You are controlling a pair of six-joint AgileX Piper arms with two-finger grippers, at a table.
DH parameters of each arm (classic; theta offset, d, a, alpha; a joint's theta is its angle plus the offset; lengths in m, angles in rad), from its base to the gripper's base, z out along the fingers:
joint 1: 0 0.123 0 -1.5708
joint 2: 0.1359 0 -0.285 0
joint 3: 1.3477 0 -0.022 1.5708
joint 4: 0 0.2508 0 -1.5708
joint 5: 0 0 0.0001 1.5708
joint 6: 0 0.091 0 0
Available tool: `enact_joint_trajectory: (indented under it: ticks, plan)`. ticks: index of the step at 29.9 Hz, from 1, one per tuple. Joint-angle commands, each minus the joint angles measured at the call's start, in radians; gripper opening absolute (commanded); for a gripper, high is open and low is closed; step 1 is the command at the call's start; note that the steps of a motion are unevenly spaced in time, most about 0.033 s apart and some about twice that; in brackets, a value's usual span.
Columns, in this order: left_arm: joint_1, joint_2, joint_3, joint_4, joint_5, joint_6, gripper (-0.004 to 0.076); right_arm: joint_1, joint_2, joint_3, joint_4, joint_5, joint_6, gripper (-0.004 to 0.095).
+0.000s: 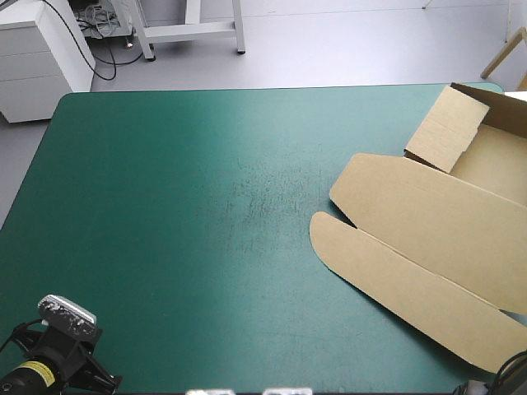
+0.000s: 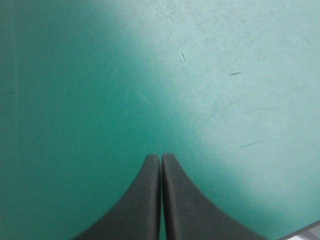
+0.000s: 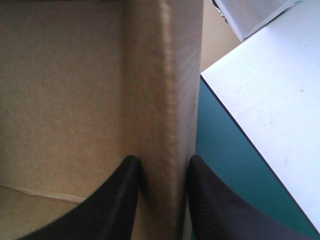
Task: Fold the box
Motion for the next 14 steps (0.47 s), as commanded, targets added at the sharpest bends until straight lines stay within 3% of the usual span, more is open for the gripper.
enact_joint_trajectory:
  ticks: [1,11,14]
  plan:
    - [0.0,0.01,-0.022,0.003,-0.046,-0.009,-0.001,-0.005,-0.069,-0.034,0.001,-0.027,0.003,0.0393]
    - [0.0,0.01,-0.022,0.003,-0.046,-0.009,-0.001,-0.005,-0.183,-0.021,0.015,-0.027,-0.157,0.0381]
    - [0.0,0.01,-0.022,0.003,-0.046,-0.009,-0.001,-0.005,-0.259,0.009,0.047,-0.027,-0.157,0.0251]
